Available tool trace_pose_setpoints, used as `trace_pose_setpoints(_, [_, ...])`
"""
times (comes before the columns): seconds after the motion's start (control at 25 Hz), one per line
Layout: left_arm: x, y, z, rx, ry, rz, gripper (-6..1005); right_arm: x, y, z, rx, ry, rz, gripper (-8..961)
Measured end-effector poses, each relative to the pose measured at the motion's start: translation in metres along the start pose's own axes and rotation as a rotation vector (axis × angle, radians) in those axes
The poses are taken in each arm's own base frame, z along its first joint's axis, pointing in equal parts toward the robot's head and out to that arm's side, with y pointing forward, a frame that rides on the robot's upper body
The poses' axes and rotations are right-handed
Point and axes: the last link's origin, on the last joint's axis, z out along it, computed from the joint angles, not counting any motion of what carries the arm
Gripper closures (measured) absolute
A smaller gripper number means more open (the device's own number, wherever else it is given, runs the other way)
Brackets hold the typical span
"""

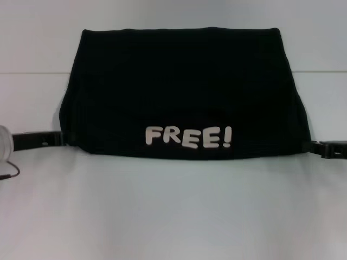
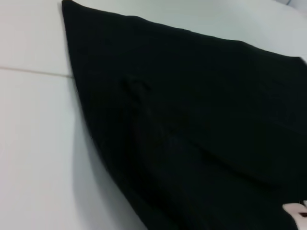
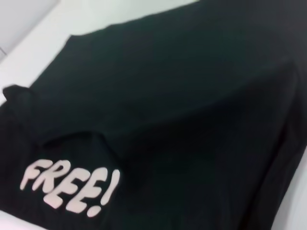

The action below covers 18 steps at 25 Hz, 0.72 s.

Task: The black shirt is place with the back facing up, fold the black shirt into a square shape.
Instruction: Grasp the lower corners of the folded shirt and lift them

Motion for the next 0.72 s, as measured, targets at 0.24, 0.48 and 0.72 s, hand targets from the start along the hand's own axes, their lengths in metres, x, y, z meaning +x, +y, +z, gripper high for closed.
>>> trace_pose_setpoints(0.24, [-0.008,0.004,-0.017,-0.079,-0.058,-0.021,1000,0.017,-0.007,-0.032,-0.053,-0.019,0.007,913])
trace_pose_setpoints(0.48, [-0.026,0.019,-0.058,-0.299,-0.142,-0.074,1000,0.055,-0.006,-0.073,-0.168,-0.042,0.009,913])
trace_pose_setpoints(0.72, [-0.045,0.037,-0.083,-0.489,-0.214,-0.061,1000,0.096,0.000,-0.108,-0.246,-0.052,-0.002,913])
